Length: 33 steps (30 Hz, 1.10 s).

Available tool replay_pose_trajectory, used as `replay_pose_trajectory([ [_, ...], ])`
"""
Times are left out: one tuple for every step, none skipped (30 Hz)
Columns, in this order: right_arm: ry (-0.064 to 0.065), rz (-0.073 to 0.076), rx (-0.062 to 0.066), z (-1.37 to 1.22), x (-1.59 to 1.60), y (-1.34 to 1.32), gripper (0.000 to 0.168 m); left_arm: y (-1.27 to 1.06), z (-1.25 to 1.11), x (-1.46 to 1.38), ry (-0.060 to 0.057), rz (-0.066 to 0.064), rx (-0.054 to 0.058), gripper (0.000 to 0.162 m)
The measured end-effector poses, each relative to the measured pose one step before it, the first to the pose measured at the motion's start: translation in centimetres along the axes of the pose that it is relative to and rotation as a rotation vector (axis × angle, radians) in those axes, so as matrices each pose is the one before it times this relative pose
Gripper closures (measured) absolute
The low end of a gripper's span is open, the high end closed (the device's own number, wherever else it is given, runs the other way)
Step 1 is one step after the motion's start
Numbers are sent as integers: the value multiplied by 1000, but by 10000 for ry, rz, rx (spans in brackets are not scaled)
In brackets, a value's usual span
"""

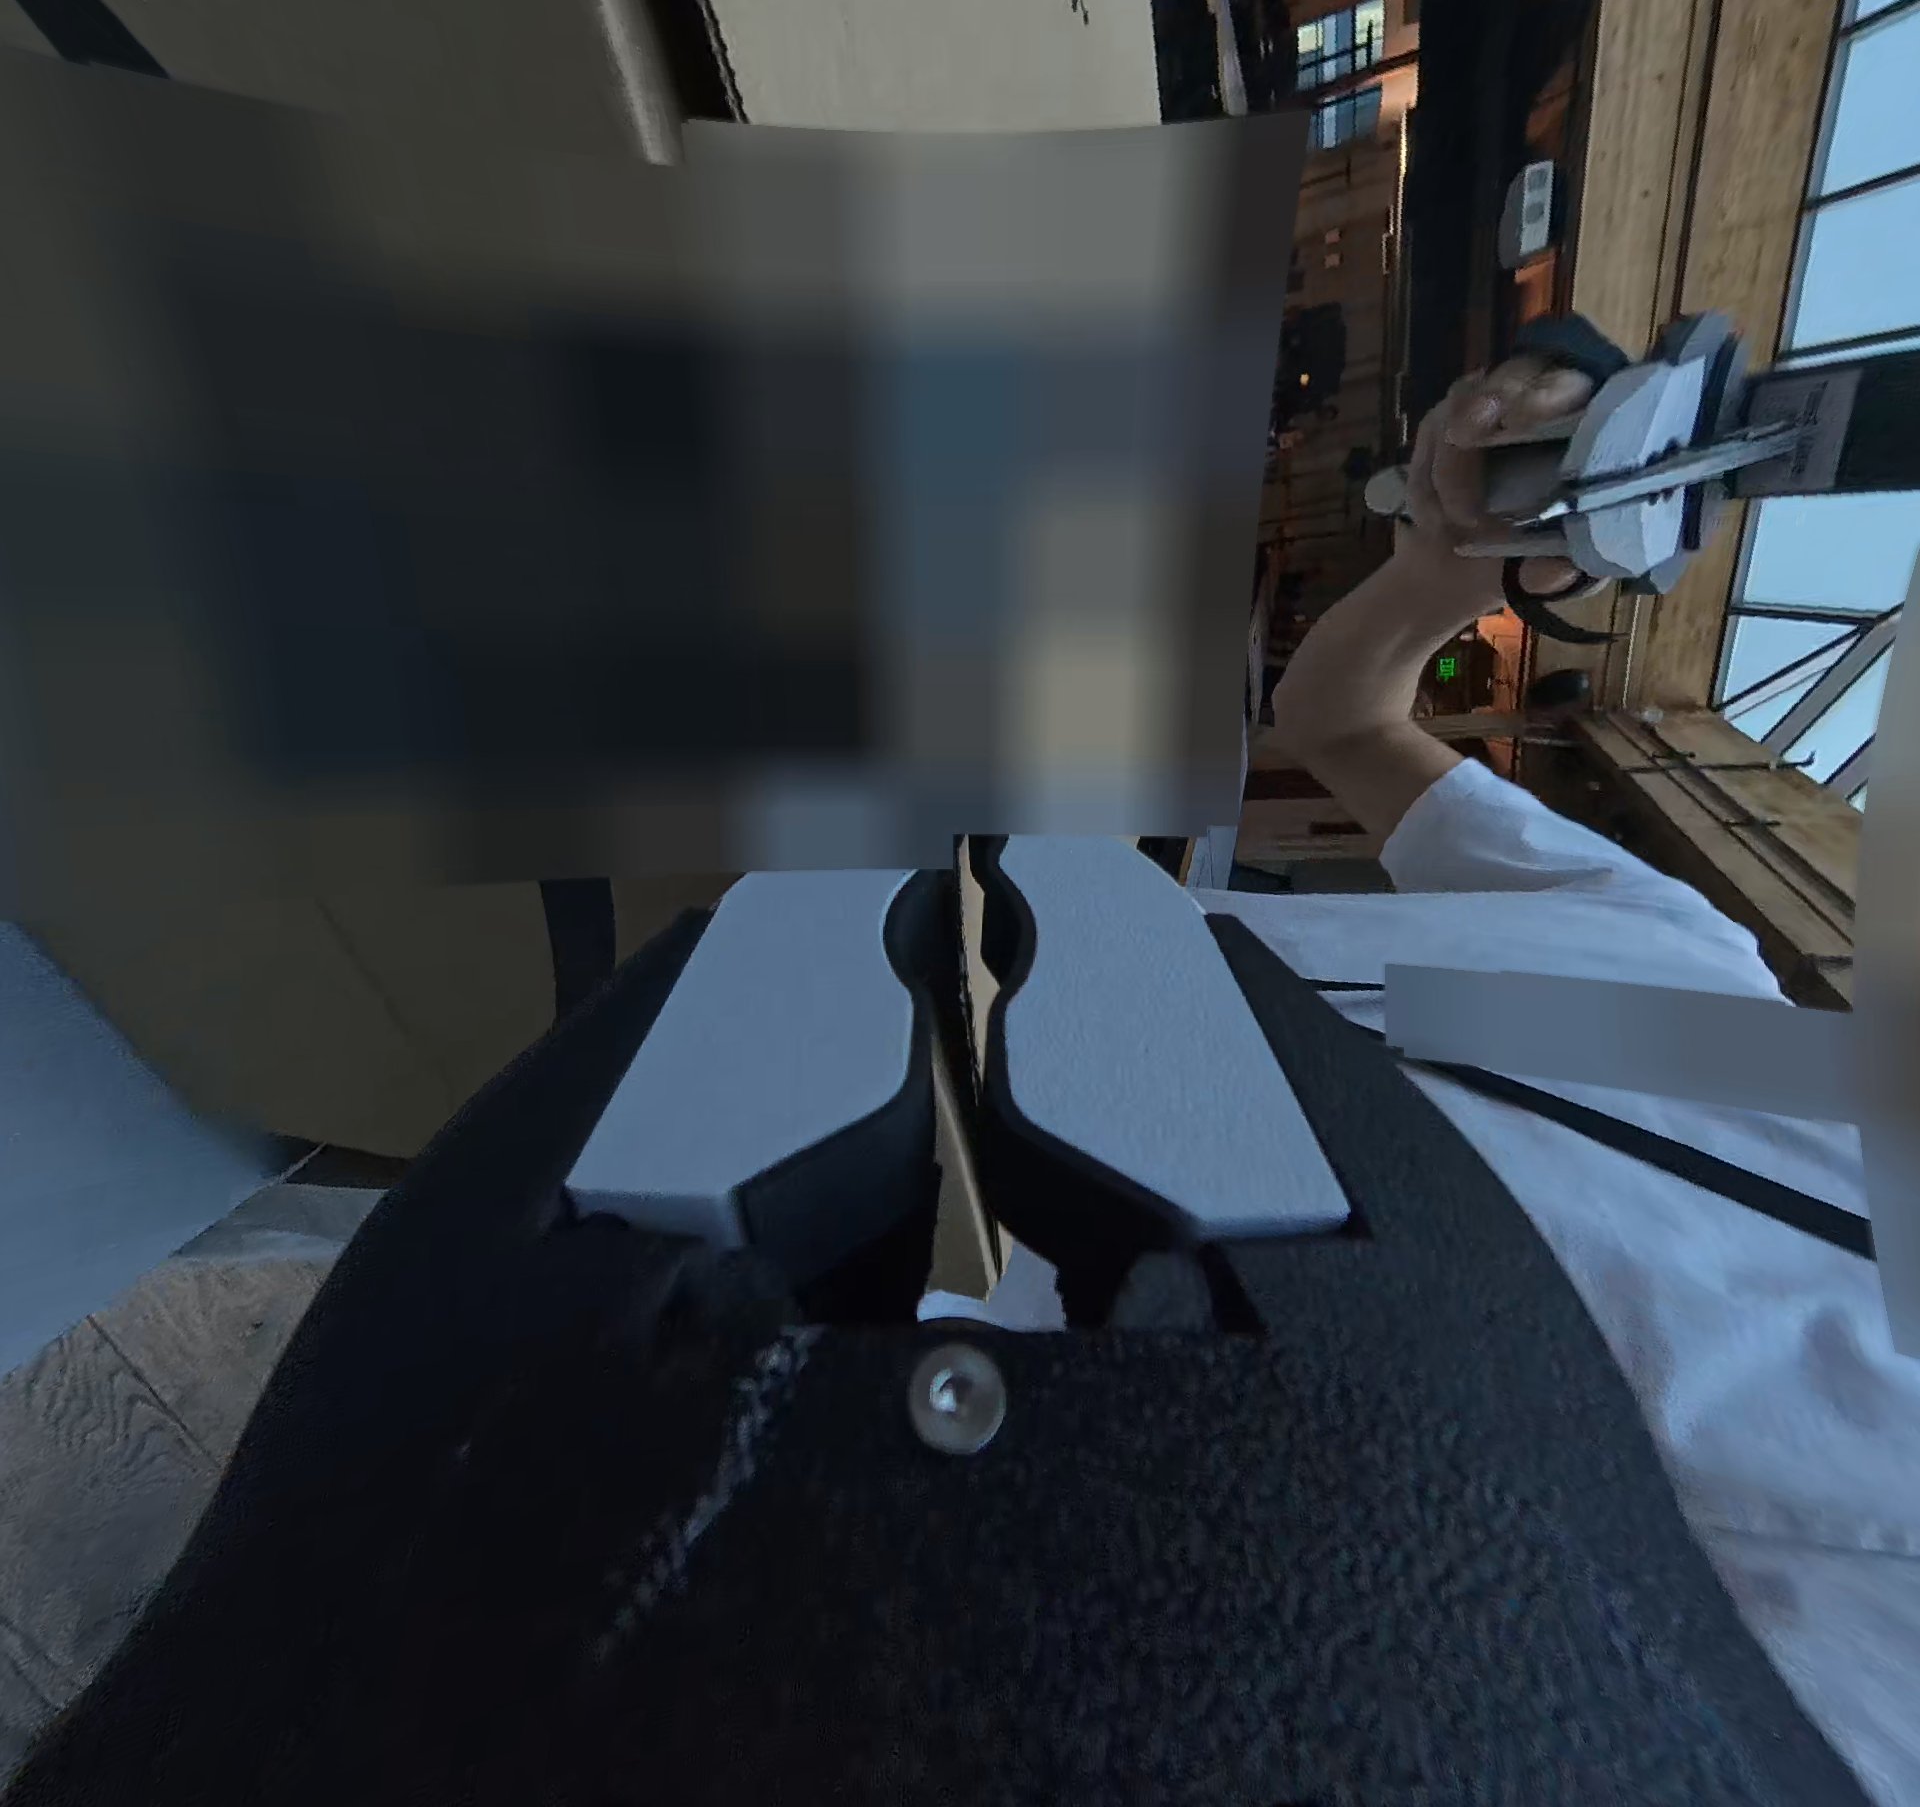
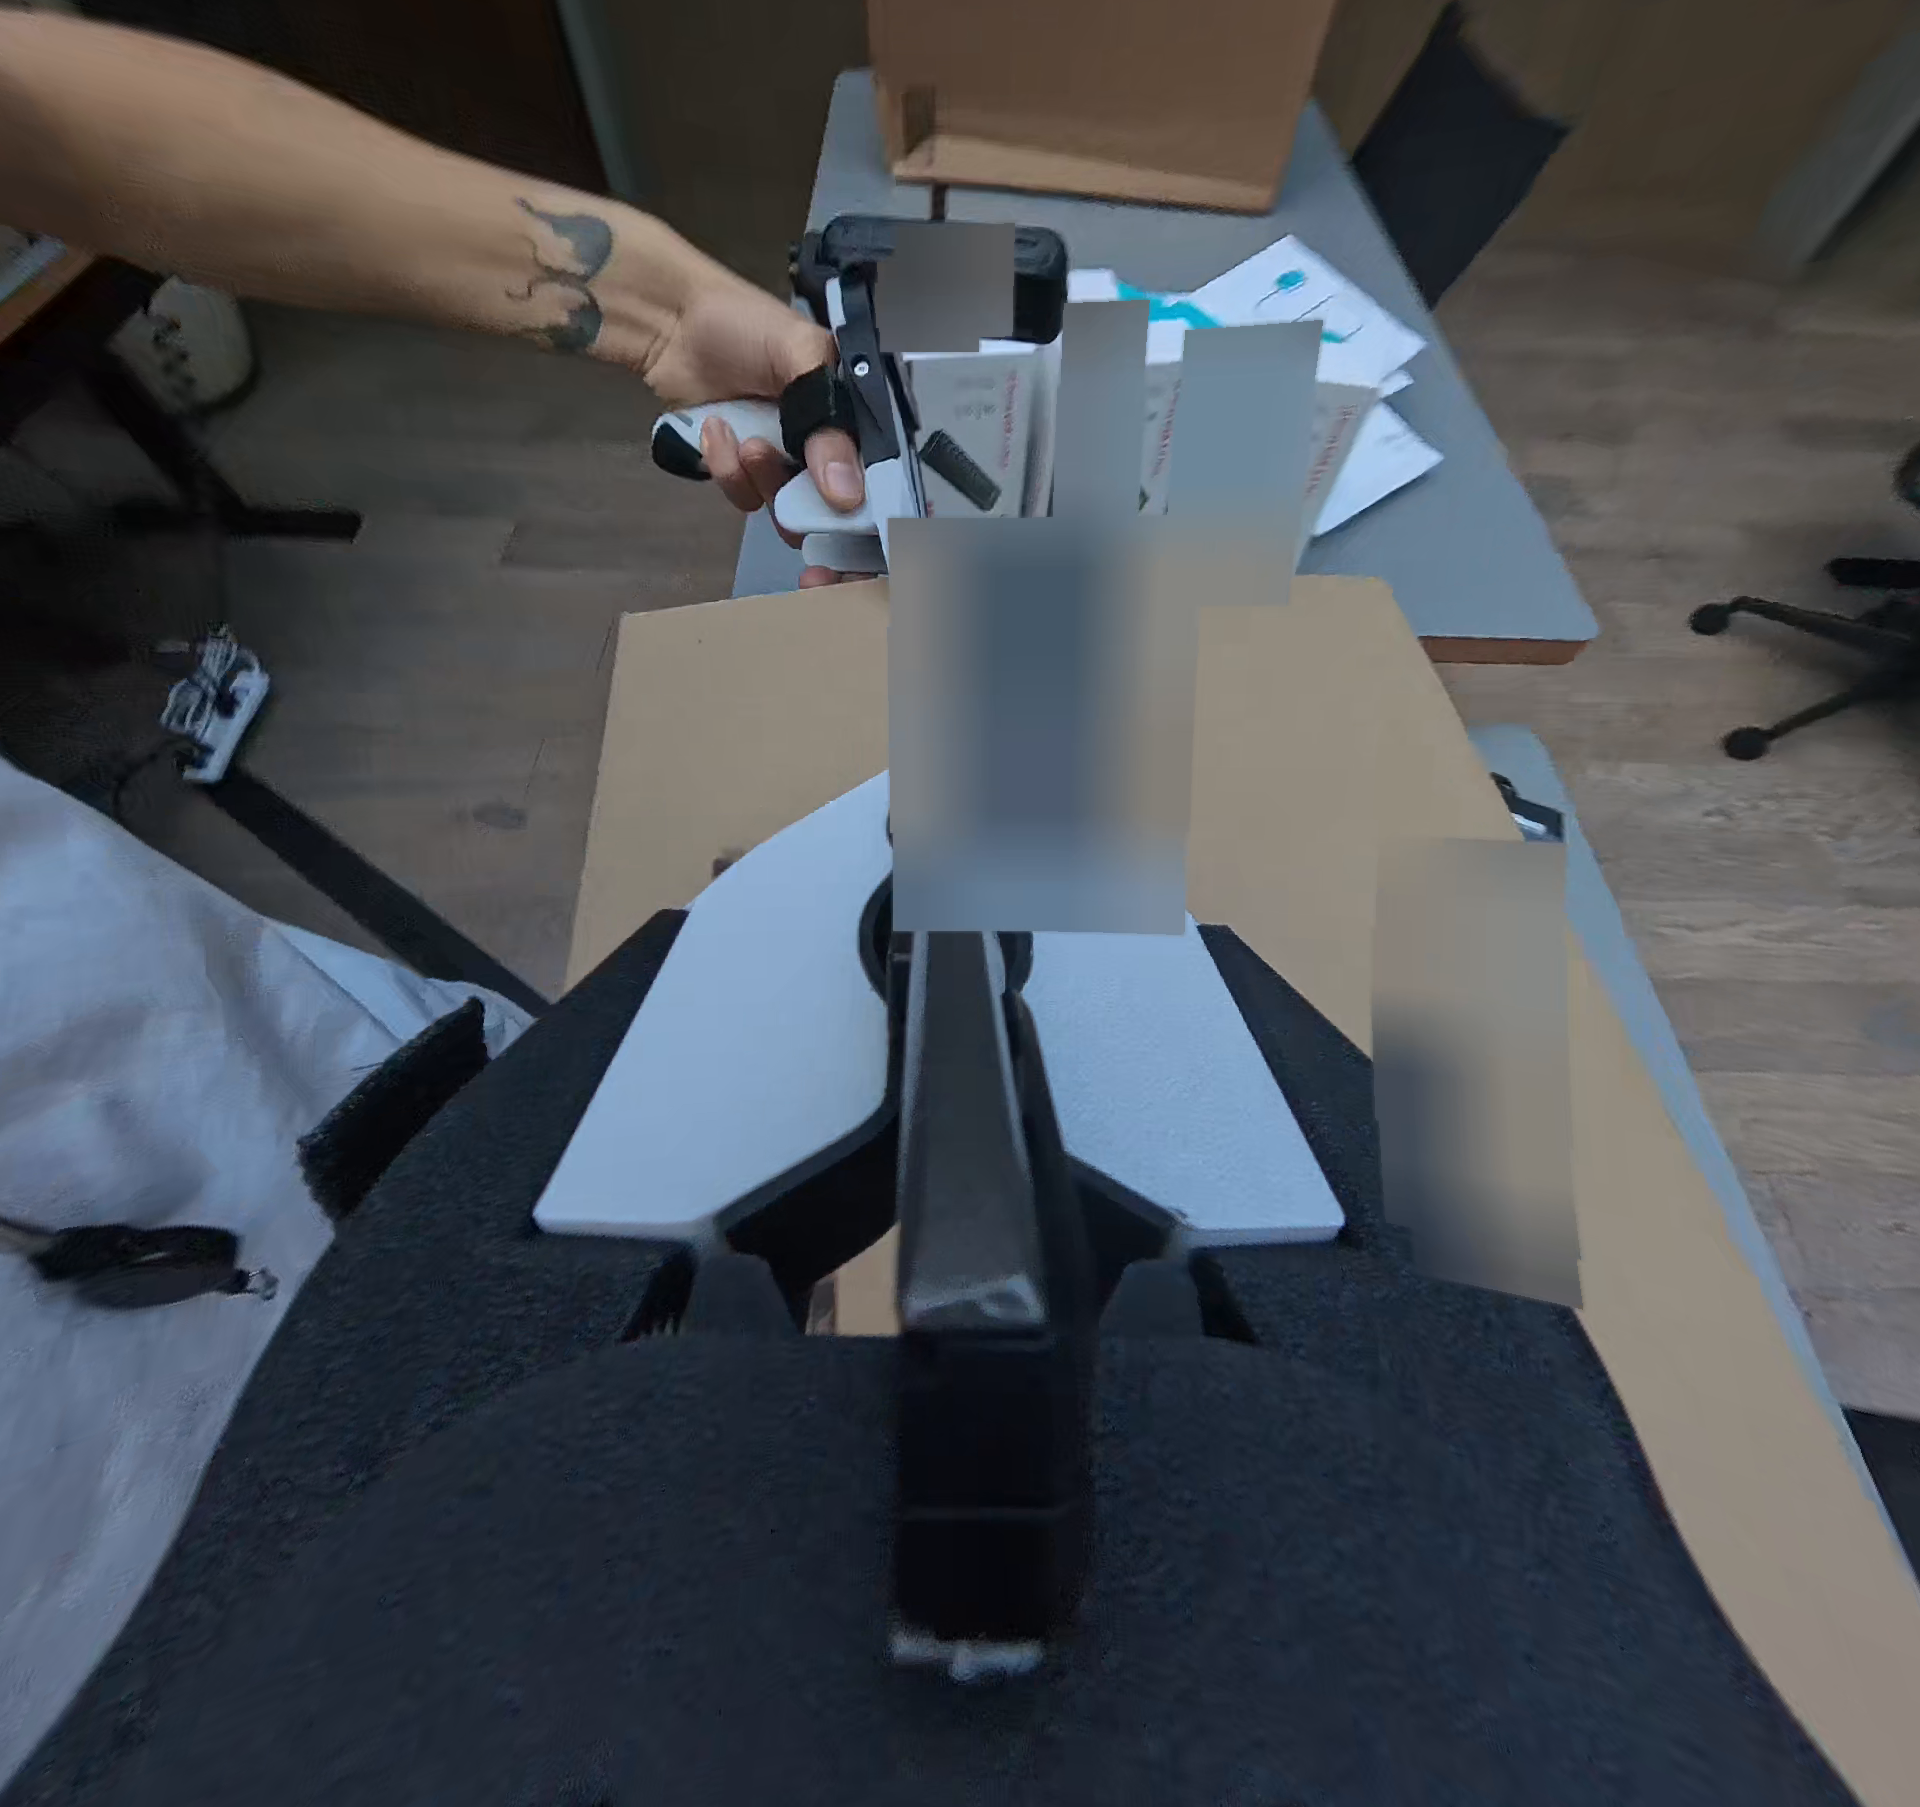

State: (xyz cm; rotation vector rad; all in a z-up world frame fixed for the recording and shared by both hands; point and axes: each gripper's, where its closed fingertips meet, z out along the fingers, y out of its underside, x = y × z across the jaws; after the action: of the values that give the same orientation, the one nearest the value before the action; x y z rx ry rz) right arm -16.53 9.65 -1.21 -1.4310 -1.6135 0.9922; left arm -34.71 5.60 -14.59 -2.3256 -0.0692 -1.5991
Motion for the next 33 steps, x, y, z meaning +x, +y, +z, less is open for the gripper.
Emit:
replay_pose_trajectory([
  [-463, -277, -525, 3844, 216, -410, 162, 229, -23, 48, 208, 115, -58, 161],
  [-326, -278, -484, 3676, 468, -420, 163, 146, -17, 123, 287, -18, -36, 161],
  [-234, -266, -523, 3447, 600, -260, 162, 119, -19, 69, 181, 89, -64, 161],
  [-103, -248, -427, 3070, 764, -253, 162, 44, -31, 7, 81, 175, -53, 161],
  [-55, -137, -241, 2569, 735, -379, 162, -4, -14, 7, 64, 125, -23, 162],
  [-173, 12, -65, 2024, 466, -476, 162, -14, 9, 14, 69, 56, -12, 161],
  [-284, 157, 6, 1524, 179, -443, 162, 51, -6, 50, 84, 75, -42, 161],
  [-261, 174, -49, 1143, 77, -261, 162, 33, -42, 18, 71, 28, 1, 161],
  [-83, 32, -123, 863, 177, -22, 162, 37, -34, 34, 98, -21, 30, 161],
  [3, -54, -161, 680, 219, 112, 162, 122, -48, 58, 120, -16, -30, 161],
  [-69, -25, -206, 510, 61, 219, 162, 30, -77, -25, 35, -1, 50, 162],
  [-48, -86, -255, 336, -37, 348, 162, 60, -109, -35, -1, 42, 13, 162],
  [20, -164, -128, 114, -79, 201, 162, 87, -27, -13, -35, 50, 18, 162],
  [-1, -135, -24, -59, -180, 35, 162, 194, 90, 149, 36, 50, -31, 162],
  [-31, -88, -7, -240, -252, -42, 162, 291, 78, 83, -61, 86, -57, 162],
  [7, -48, -12, -358, -236, -37, 162, 221, -26, 44, -65, -10, 11, 162],
  [12, -15, -58, -393, -290, 76, 163, 298, 23, 208, 97, -104, -34, 162],
  [54, -87, -174, -358, -295, 341, 162, 287, -51, -43, -109, 35, -37, 162],
  [107, -201, -294, -286, -288, 674, 162, 215, -114, -33, -87, 5, 1, 162],
  [115, -190, -192, -195, -295, 711, 162, 204, -96, 31, 14, -45, -72, 162],
  [72, -67, -68, -287, -182, 608, 161, 147, -66, 8, 7, 29, -93, 162],
  [53, -71, -26, -505, 21, 583, 161, -105, -131, -65, -58, 46, 7, 162],
  [23, -76, 12, -715, 124, 631, 162, -86, -160, -35, -9, 20, -73, 162],
  [-19, -43, -11, -818, 97, 905, 162, -49, -114, -47, -12, 73, -96, 162],
  [19, -109, -21, -858, 68, 1194, 162, -115, -50, -112, -79, 74, -16, 162],
  [-6, -152, -62, -967, -41, 1430, 162, 80, -34, 23, 99, 2, -194, 162],
  [-4, -98, -114, -1113, -81, 1548, 161, -66, -35, -65, 18, 55, -81, 162],
  [6, -48, -85, -1270, -69, 1560, 161, -81, -81, -53, 6, 36, -132, 162],
  [-33, 92, -50, -1385, -87, 1551, 162, -141, -129, 14, 31, 41, -109, 162],
  [-31, 203, -140, -1413, -69, 1767, 162, -276, -187, -88, -31, -30, -13, 162],
  [-18, 143, -217, -1409, -98, 2053, 162, -242, -267, -264, -153, -37, -11, 162],
  [-37, 132, -175, -1409, -171, 2234, 162, -225, -296, -240, -136, -72, 15, 162],
  [-27, 263, 21, -1457, -204, 2108, 162, -163, -273, -155, -73, -105, 12, 162],
])
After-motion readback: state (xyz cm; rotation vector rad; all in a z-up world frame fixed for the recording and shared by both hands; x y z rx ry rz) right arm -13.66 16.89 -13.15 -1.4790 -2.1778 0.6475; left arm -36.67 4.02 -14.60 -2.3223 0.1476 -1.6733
